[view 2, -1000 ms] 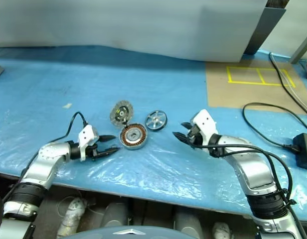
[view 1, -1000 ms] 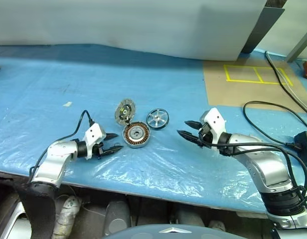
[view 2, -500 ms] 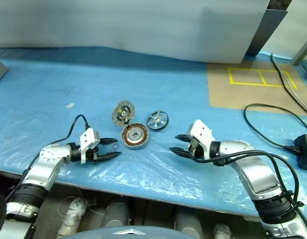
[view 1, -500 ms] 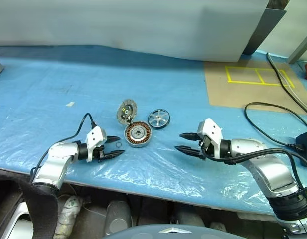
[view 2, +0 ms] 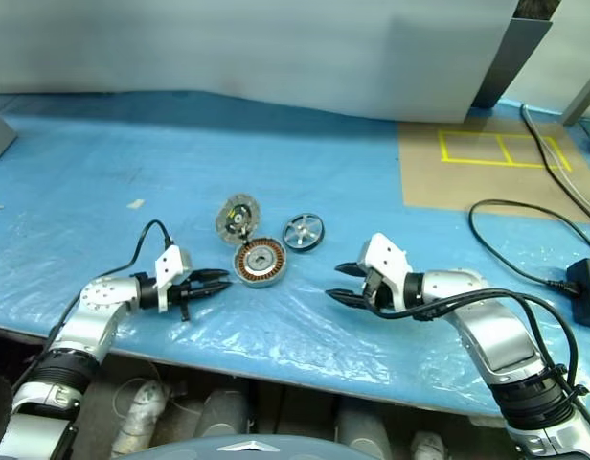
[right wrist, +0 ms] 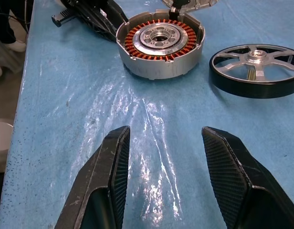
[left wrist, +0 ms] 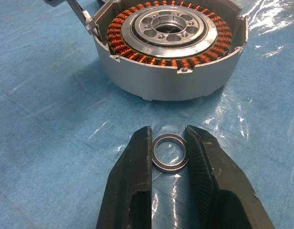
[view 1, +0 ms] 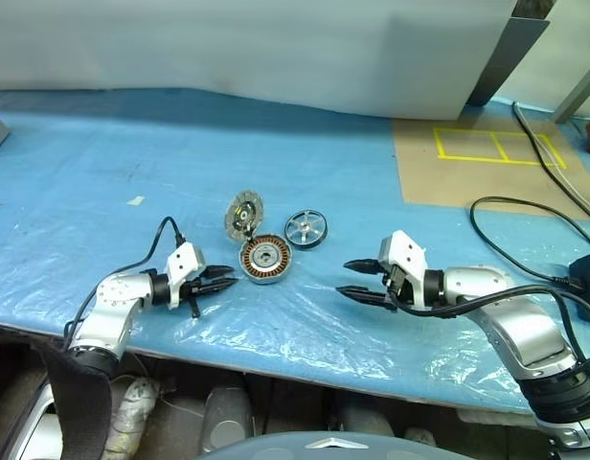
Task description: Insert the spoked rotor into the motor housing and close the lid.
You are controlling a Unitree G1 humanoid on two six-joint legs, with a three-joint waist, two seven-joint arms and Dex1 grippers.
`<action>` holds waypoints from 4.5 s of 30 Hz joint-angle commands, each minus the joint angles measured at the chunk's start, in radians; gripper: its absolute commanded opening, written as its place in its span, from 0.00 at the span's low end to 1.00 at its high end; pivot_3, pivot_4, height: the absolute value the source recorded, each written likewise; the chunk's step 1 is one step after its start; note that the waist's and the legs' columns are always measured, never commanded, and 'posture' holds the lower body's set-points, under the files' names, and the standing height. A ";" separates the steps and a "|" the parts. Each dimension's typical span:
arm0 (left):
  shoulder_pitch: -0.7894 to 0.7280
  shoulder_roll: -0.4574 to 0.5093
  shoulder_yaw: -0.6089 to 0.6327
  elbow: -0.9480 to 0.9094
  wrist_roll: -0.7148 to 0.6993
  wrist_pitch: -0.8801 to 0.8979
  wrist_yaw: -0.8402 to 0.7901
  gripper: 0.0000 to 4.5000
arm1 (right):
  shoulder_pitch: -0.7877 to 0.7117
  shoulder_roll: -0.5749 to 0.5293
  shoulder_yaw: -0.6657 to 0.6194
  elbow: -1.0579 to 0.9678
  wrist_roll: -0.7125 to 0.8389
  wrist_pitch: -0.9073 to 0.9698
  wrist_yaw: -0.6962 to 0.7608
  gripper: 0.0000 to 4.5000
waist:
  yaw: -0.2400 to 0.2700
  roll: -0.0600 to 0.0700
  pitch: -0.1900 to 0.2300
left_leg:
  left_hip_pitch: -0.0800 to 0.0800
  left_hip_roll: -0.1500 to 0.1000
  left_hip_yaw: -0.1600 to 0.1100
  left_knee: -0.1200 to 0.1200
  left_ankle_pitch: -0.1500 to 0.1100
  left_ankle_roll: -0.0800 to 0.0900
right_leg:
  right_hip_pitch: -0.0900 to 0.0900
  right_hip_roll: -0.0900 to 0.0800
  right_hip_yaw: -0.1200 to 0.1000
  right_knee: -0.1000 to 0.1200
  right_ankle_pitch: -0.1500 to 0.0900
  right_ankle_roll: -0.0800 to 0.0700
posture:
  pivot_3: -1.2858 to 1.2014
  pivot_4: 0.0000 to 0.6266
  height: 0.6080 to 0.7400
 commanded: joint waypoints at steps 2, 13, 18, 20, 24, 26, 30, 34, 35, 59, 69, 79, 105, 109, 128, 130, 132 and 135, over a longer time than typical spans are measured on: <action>0.020 0.011 -0.020 0.095 0.041 -0.002 -0.013 0.15 | -0.018 -0.005 -0.011 -0.057 0.009 0.018 -0.019 0.55 | 0.000 0.002 -0.002 | 0.000 0.000 0.000 0.000 0.000 0.000 | 0.000 0.000 0.000 0.000 0.000 0.000 | 0.52 0.24 1.00; 0.090 0.081 0.064 -0.192 -0.139 0.186 -0.116 0.15 | -0.004 -0.018 -0.011 -0.012 -0.009 -0.005 -0.020 0.55 | -0.008 0.001 -0.002 | -0.003 0.000 0.001 -0.002 0.000 -0.001 | -0.004 0.000 0.001 0.000 0.000 0.000 | 0.52 0.24 1.00; 0.093 0.038 0.113 -0.333 -0.173 0.195 -0.013 0.15 | 0.005 -0.020 0.001 0.024 -0.034 -0.038 -0.019 0.55 | 0.001 0.000 -0.001 | -0.006 0.000 0.000 -0.001 0.000 0.000 | -0.005 0.000 -0.001 -0.001 0.000 0.000 | 0.52 0.24 1.00; 0.077 0.006 0.118 -0.367 -0.178 0.190 0.028 0.15 | 0.005 -0.015 0.006 0.030 -0.039 -0.045 -0.019 0.55 | 0.000 -0.001 0.000 | -0.006 0.000 0.000 0.000 0.000 0.000 | -0.005 0.000 0.000 -0.001 0.000 0.000 | 0.52 0.24 1.00; 0.049 -0.029 0.105 -0.412 -0.186 0.208 0.061 0.15 | 0.004 0.000 0.005 0.026 -0.030 -0.045 -0.018 0.55 | -0.002 -0.001 0.000 | -0.006 0.000 0.000 0.000 0.000 0.000 | -0.005 0.000 -0.001 0.000 0.000 0.000 | 0.52 0.24 1.00; 0.025 -0.044 0.083 -0.404 -0.179 0.207 0.056 0.15 | 0.005 0.000 0.008 0.012 -0.026 -0.048 -0.008 0.55 | -0.003 -0.001 0.000 | -0.006 0.000 0.000 0.000 0.000 -0.001 | -0.005 0.001 -0.001 0.000 0.000 0.000 | 0.52 0.24 1.00; -0.020 -0.065 0.035 -0.347 -0.136 0.174 0.035 0.15 | 0.007 0.001 0.018 0.011 -0.034 -0.050 -0.001 0.55 | -0.005 -0.001 0.000 | -0.007 0.000 0.000 0.000 0.001 -0.001 | -0.005 0.001 0.000 -0.001 0.000 0.000 | 0.52 0.24 1.00; -0.104 -0.121 -0.024 -0.358 -0.086 0.231 0.110 0.15 | 0.014 0.007 0.019 0.020 -0.050 -0.059 -0.019 0.55 | -0.002 -0.002 0.000 | -0.007 0.000 0.000 0.001 0.001 0.000 | -0.005 0.001 -0.001 0.000 0.000 0.000 | 0.52 0.24 1.00; -0.112 -0.131 -0.035 -0.363 -0.077 0.243 0.121 0.15 | 0.016 0.008 0.018 0.019 -0.052 -0.059 -0.025 0.55 | -0.002 -0.002 0.000 | -0.008 0.000 0.000 0.001 0.001 0.000 | -0.005 0.000 -0.001 0.000 0.000 0.000 | 0.52 0.24 1.00; -0.100 -0.077 -0.074 -0.335 -0.002 0.283 0.146 0.15 | 0.034 0.018 0.023 0.013 -0.073 -0.055 -0.086 0.55 | -0.006 -0.002 0.001 | -0.009 -0.001 -0.001 0.002 0.001 -0.001 | -0.006 0.001 -0.002 0.000 0.001 0.001 | 0.52 0.24 1.00; -0.089 -0.062 -0.076 -0.328 0.033 0.283 0.151 0.15 | 0.057 0.024 0.023 0.059 -0.098 -0.106 -0.083 0.55 | -0.006 -0.002 0.001 | -0.009 -0.001 -0.001 0.001 0.001 -0.001 | -0.006 0.001 -0.002 0.000 0.001 0.001 | 0.52 0.24 1.00; -0.096 -0.073 -0.101 -0.317 0.067 0.294 0.165 0.15 | 0.064 0.034 0.021 0.079 -0.120 -0.131 -0.084 0.55 | -0.005 -0.002 0.001 | -0.009 -0.001 -0.001 0.002 0.001 -0.001 | -0.006 0.001 -0.002 0.000 0.001 0.001 | 0.52 0.24 1.00; 0.018 0.044 0.140 -0.578 -0.290 0.542 0.061 0.60 | -0.185 0.057 -0.031 0.042 0.028 0.012 -0.026 0.35 | -0.011 -0.002 0.001 | -0.008 -0.001 0.000 0.001 0.001 0.000 | -0.006 0.001 -0.001 0.001 0.000 0.000 | 0.52 0.24 1.00; 0.046 0.066 0.155 -0.541 -0.250 0.501 0.084 0.60 | -0.337 0.081 0.101 0.135 -0.049 -0.063 0.051 0.02 | -0.010 -0.002 0.001 | -0.008 -0.001 0.000 0.002 0.002 0.001 | -0.006 0.002 -0.002 0.001 0.000 0.000 | 0.52 0.24 1.00; 0.229 0.059 0.133 -0.663 -0.195 0.441 0.164 0.60 | -0.686 0.376 0.369 0.740 -0.309 -0.446 0.258 0.00 | -0.013 -0.005 0.003 | -0.018 0.001 -0.002 0.015 0.001 -0.001 | -0.016 0.002 -0.004 0.015 0.000 -0.002 | 0.52 0.24 1.00; 0.232 0.055 0.127 -0.670 -0.191 0.442 0.174 0.60 | -0.703 0.399 0.373 0.781 -0.330 -0.482 0.262 0.00 | -0.013 -0.005 0.003 | -0.018 0.001 -0.002 0.016 0.001 -0.001 | -0.016 0.002 -0.004 0.015 0.000 -0.003 | 0.52 0.24 1.00; 0.233 0.053 0.123 -0.679 -0.195 0.450 0.180 0.60 | -0.730 0.431 0.367 0.832 -0.338 -0.502 0.260 0.00 | -0.014 -0.005 0.003 | -0.018 0.001 -0.002 0.017 0.001 0.000 | -0.016 0.002 -0.004 0.016 0.000 -0.003 | 0.52 0.24 1.00; 0.231 0.053 0.118 -0.687 -0.197 0.458 0.188 0.60 | -0.764 0.464 0.365 0.911 -0.366 -0.546 0.253 0.00 | -0.016 -0.005 0.003 | -0.018 0.001 -0.002 0.018 0.001 0.000 | -0.016 0.002 -0.003 0.017 0.000 -0.003 | 0.52 0.24 1.00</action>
